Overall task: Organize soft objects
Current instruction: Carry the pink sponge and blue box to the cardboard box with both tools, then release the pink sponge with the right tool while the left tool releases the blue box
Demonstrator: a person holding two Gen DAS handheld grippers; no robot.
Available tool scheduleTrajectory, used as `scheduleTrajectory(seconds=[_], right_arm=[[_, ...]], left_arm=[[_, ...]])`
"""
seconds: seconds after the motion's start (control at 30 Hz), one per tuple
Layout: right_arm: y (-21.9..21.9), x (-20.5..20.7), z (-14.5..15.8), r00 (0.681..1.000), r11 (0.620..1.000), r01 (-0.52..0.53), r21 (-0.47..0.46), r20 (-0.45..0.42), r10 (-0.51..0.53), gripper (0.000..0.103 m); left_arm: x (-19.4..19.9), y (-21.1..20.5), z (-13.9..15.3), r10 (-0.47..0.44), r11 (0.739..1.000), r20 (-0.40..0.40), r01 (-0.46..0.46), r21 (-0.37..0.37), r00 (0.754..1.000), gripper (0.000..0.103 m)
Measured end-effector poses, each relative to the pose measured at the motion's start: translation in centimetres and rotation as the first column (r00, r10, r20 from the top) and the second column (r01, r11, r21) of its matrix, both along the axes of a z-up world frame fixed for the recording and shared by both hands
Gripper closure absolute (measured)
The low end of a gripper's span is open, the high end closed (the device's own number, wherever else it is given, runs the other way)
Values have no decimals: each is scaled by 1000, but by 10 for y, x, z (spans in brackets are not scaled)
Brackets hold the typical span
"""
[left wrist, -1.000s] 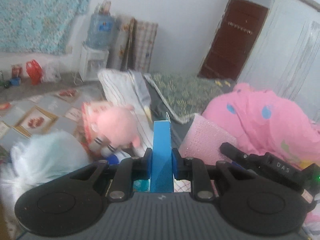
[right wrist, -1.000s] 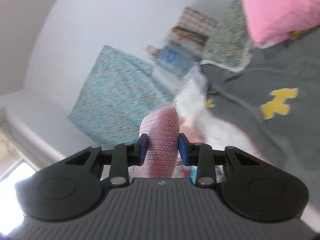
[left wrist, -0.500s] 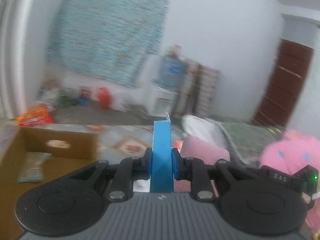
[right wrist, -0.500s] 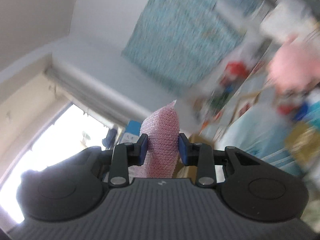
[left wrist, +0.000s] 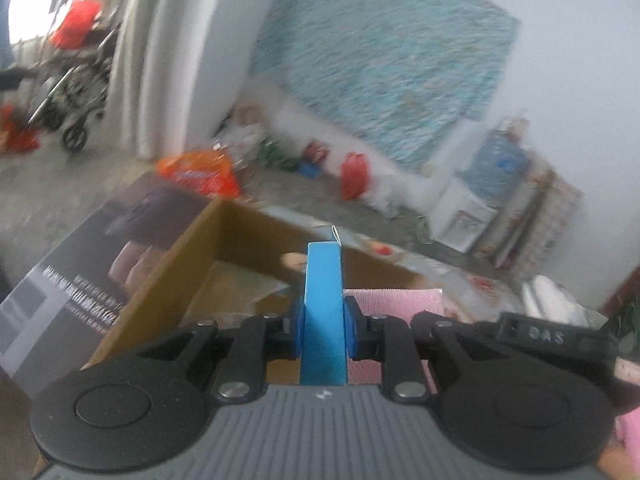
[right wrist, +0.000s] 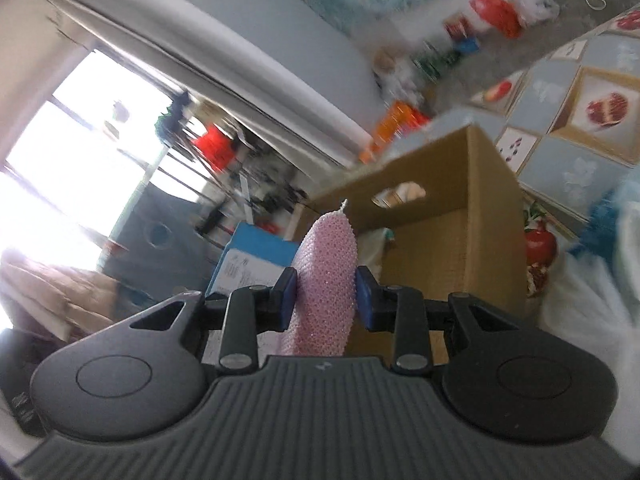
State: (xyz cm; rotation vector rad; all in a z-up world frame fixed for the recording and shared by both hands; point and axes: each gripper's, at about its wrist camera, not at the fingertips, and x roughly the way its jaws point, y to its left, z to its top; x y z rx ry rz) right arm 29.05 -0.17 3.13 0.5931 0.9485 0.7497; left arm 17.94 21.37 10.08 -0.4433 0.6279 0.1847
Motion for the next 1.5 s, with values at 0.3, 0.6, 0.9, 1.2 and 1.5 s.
scheduleTrajectory(seconds=[0.3,0.6,0.9,1.2,1.5], right_arm=[[85,50,-29,998,963,13,-268,-63,-30,73],[102,76,-52,992,945,50,-324,-92,-84,73],[112,98,-72,996,903,22,-430,-67,-56,55],[111,99,-69,996,896,21,-443,-68,-57,27],[115,112,-103,974,908,-9,-419,-208,-86,23]], left_arm=[[7,35,-27,53,997,-51,-56,-53,997,82],[8,43,-39,50,996,-52,-53,-70,997,82],[7,45,-44,44,995,-56,-49,-84,997,82],[6,46,-44,39,996,-52,-44,-81,998,82],[6,44,-47,40,996,-64,-44,-77,997,82]])
